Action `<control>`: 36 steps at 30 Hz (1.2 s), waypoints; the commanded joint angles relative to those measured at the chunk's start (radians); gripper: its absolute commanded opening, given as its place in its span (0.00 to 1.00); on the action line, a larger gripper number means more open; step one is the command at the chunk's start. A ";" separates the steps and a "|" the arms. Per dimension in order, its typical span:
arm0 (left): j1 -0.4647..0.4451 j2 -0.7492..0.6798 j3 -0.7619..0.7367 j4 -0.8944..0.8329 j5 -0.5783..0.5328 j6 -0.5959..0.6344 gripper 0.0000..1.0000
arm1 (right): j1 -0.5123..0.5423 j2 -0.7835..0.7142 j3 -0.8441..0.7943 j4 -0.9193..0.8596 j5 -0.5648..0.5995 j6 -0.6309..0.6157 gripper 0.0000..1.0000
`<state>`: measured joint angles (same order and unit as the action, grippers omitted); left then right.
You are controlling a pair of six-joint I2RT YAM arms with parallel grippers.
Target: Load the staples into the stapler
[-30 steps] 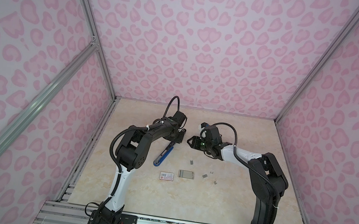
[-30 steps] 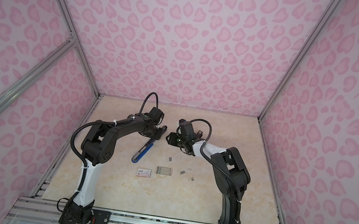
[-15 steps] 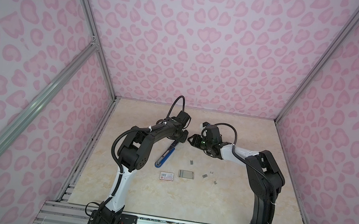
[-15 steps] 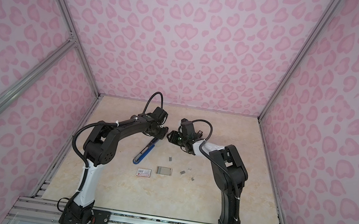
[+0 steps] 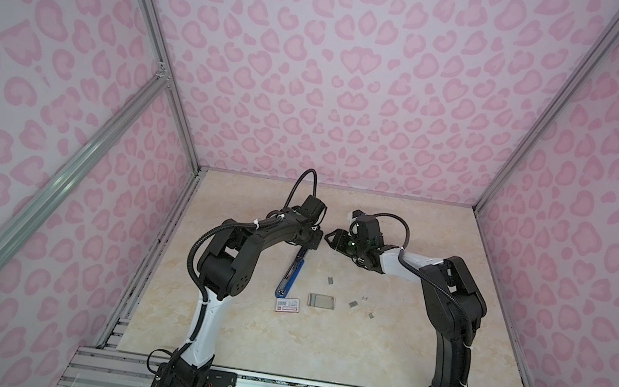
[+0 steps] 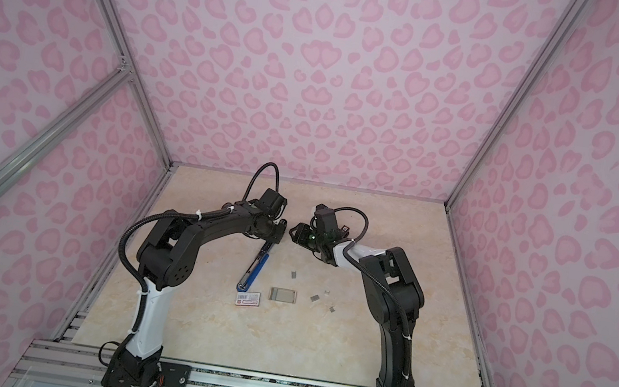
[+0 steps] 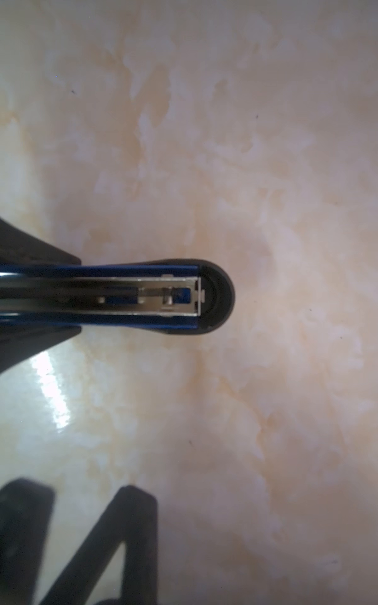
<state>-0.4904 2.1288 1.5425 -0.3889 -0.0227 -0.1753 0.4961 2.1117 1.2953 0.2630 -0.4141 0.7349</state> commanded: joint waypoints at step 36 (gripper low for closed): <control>-0.023 -0.175 -0.173 0.214 0.060 0.020 0.44 | -0.035 0.202 0.103 0.406 -0.176 0.244 0.28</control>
<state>-0.5137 1.9812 1.3880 -0.2054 0.0685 -0.1425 0.4644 2.3138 1.4105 0.6102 -0.6010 0.9913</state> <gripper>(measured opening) 0.438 0.294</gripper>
